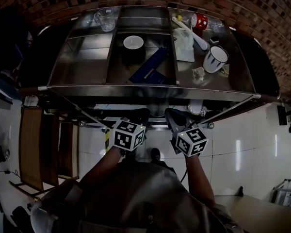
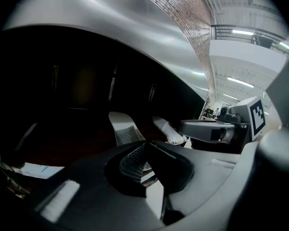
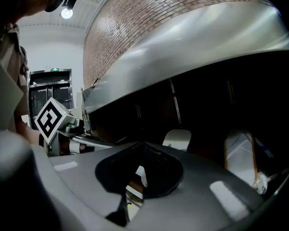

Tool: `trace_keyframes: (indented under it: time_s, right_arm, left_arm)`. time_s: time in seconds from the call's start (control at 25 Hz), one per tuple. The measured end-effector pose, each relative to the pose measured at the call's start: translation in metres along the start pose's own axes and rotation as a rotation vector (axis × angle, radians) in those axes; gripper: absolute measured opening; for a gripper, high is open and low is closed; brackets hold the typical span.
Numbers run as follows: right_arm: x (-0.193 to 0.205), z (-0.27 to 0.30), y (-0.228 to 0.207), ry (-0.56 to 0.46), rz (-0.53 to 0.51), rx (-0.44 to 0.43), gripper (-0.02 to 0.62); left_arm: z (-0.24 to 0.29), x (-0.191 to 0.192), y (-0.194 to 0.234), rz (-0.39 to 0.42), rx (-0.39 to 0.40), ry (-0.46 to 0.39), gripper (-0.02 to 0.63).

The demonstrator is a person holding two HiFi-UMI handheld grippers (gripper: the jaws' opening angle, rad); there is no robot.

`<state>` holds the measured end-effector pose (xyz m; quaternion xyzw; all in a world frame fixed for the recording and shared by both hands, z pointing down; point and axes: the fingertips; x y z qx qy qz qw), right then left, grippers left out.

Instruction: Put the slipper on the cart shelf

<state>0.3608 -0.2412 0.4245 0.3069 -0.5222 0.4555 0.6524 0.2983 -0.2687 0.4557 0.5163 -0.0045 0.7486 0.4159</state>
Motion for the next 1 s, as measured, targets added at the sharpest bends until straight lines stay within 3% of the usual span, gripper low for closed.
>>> trace_keyframes:
  time_s: [1.0]
  right_arm:
    - [-0.0051, -0.0012, -0.0063, 0.002, -0.011, -0.022, -0.002]
  left_arm:
    - [-0.0002, -0.0009, -0.0025, -0.009, -0.02, -0.009, 0.008]
Point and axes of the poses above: the fingertips, and each gripper's own axes: z forward along the fingers, y to its left, x out of its underside, and after that the axes turned 10 degrees about -z, right-handed
